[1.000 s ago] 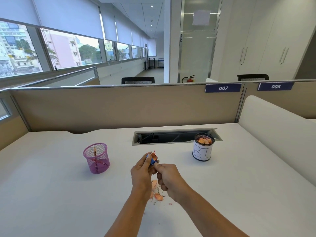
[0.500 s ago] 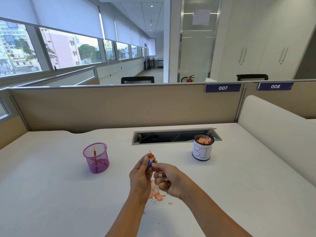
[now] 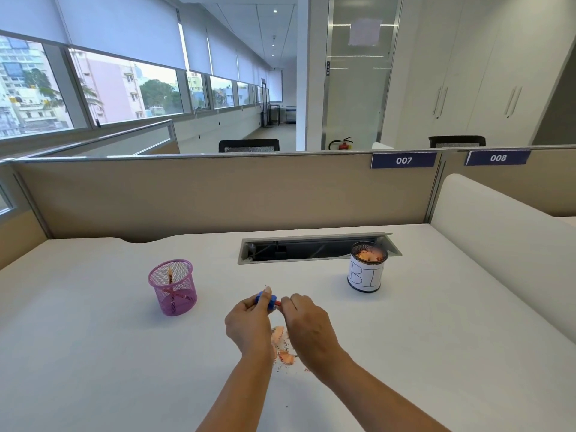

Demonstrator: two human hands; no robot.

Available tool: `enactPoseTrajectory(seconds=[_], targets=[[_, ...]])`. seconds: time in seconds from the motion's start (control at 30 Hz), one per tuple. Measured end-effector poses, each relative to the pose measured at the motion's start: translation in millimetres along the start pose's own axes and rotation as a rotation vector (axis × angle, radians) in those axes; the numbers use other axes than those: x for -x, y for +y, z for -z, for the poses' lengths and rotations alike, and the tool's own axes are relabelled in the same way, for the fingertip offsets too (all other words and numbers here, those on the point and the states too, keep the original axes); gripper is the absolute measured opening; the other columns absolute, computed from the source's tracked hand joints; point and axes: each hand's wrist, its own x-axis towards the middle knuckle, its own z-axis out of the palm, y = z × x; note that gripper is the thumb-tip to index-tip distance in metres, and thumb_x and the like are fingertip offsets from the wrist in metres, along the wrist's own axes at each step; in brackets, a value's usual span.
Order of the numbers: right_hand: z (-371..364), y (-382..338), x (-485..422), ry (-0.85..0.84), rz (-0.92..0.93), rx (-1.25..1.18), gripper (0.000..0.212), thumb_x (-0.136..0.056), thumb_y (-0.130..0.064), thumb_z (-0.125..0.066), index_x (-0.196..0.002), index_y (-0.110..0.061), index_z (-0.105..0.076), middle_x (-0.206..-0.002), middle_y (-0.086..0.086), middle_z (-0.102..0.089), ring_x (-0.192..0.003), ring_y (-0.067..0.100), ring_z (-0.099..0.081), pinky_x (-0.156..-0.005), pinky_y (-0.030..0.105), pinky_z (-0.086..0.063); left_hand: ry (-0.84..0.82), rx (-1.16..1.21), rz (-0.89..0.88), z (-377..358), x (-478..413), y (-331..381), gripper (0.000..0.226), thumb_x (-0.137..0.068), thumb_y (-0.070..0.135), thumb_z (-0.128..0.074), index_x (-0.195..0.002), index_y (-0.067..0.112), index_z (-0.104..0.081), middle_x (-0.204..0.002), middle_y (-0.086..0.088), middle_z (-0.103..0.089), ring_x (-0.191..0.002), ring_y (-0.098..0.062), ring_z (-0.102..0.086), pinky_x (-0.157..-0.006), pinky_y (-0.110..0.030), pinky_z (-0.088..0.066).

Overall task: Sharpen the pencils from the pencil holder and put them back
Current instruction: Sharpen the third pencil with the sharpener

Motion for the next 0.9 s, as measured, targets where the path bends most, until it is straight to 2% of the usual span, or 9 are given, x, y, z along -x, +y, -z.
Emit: enactPoseTrajectory(seconds=[0.1, 0.17, 0.23, 0.33, 0.47, 0.57, 0.7, 0.8, 0.9], targets=[[-4, 1, -1, 0.012, -0.018, 0.068, 0.031, -0.044, -0.017, -0.093, -0.061, -0.019, -0.067, -0.046, -0.006, -0.054, -0.036, 0.006, -0.026, -0.039, 0.006, -0.005, -0.061, 0.056, 0.025, -1, 1, 1, 0.012, -0.08, 0.017, -0.067, -0.088, 0.007, -0.064, -0.078, -0.007, -0.065, -0.081, -0.024, -0.064, -0.081, -0.033, -0.049], [0, -6, -5, 0.058, -0.077, 0.077, 0.029, -0.049, -0.019, -0.091, -0.058, -0.02, -0.064, -0.044, -0.005, -0.053, -0.041, 0.007, -0.02, -0.044, 0.009, 0.008, -0.123, 0.095, 0.038, -1, 2, 3, 0.007, -0.083, 0.013, -0.064, -0.087, 0.008, -0.064, -0.076, -0.004, -0.064, -0.08, -0.022, -0.062, -0.08, -0.033, -0.047], [4, -9, -3, 0.05, -0.146, 0.033, 0.014, -0.076, -0.024, -0.076, -0.071, -0.016, -0.065, -0.06, -0.003, -0.063, -0.048, 0.008, -0.03, -0.041, 0.012, -0.003, -0.204, 0.148, 0.055, 0, 1, 5, 0.008, -0.084, 0.012, -0.061, -0.091, 0.007, -0.065, -0.079, -0.004, -0.066, -0.085, -0.023, -0.062, -0.082, -0.033, -0.046], [9, -9, -13, -0.023, -0.331, -0.219, 0.035, -0.101, -0.03, -0.035, -0.1, -0.01, -0.064, -0.089, 0.006, -0.069, -0.067, 0.015, -0.044, -0.056, 0.02, -0.03, -0.31, 0.206, 0.058, 1, -2, 4, 0.016, -0.087, 0.01, -0.057, -0.1, 0.003, -0.064, -0.086, -0.007, -0.068, -0.089, -0.023, -0.063, -0.086, -0.032, -0.049], [24, -13, -18, -0.165, -0.632, -0.722, 0.032, -0.098, -0.027, -0.045, -0.081, -0.008, -0.064, -0.058, -0.002, -0.046, -0.05, 0.009, -0.037, -0.047, 0.019, -0.027, -0.415, 0.364, 0.093, 2, -2, 5, 0.02, -0.09, 0.008, -0.048, -0.106, 0.007, -0.06, -0.089, -0.008, -0.067, -0.083, -0.019, -0.064, -0.066, -0.019, -0.057], [34, -12, -21, -0.324, -0.931, -1.3, 0.035, -0.096, -0.025, -0.048, -0.067, -0.008, -0.055, -0.048, -0.003, -0.039, -0.038, 0.005, -0.03, -0.036, 0.015, -0.025, -0.464, 0.458, 0.146, 3, -4, 4, 0.02, -0.091, 0.011, -0.046, -0.102, 0.01, -0.063, -0.087, -0.008, -0.068, -0.076, -0.015, -0.068, -0.067, -0.02, -0.057], [40, -10, -22, -0.444, -1.18, -1.966, 0.036, -0.098, -0.021, -0.046, -0.068, -0.003, -0.055, -0.036, -0.004, -0.035, -0.024, 0.002, -0.027, -0.022, 0.008, -0.019, -0.556, 0.505, 0.241, 4, -6, 4, 0.023, -0.092, 0.021, -0.047, -0.092, 0.008, -0.066, -0.075, -0.008, -0.068, -0.073, -0.016, -0.065, -0.069, -0.024, -0.057], [37, -9, -20, -0.468, -1.186, -2.17, 0.041, -0.098, -0.021, -0.043, -0.066, 0.001, -0.058, -0.038, -0.002, -0.034, -0.023, 0.004, -0.028, -0.021, 0.009, -0.019, -0.586, 0.509, 0.257, 4, -7, 2, 0.027, -0.092, 0.025, -0.045, -0.088, 0.007, -0.065, -0.069, -0.007, -0.066, -0.067, -0.014, -0.066, -0.062, -0.021, -0.057], [38, -5, -17, -0.507, -1.11, -2.048, 0.033, -0.099, -0.02, -0.043, -0.075, -0.002, -0.057, -0.041, -0.003, -0.034, -0.026, 0.003, -0.028, -0.025, 0.007, -0.019, -0.559, 0.498, 0.234, 5, -9, 1, 0.022, -0.091, 0.02, -0.048, -0.09, 0.008, -0.066, -0.074, -0.009, -0.067, -0.071, -0.016, -0.064, -0.066, -0.023, -0.057]])
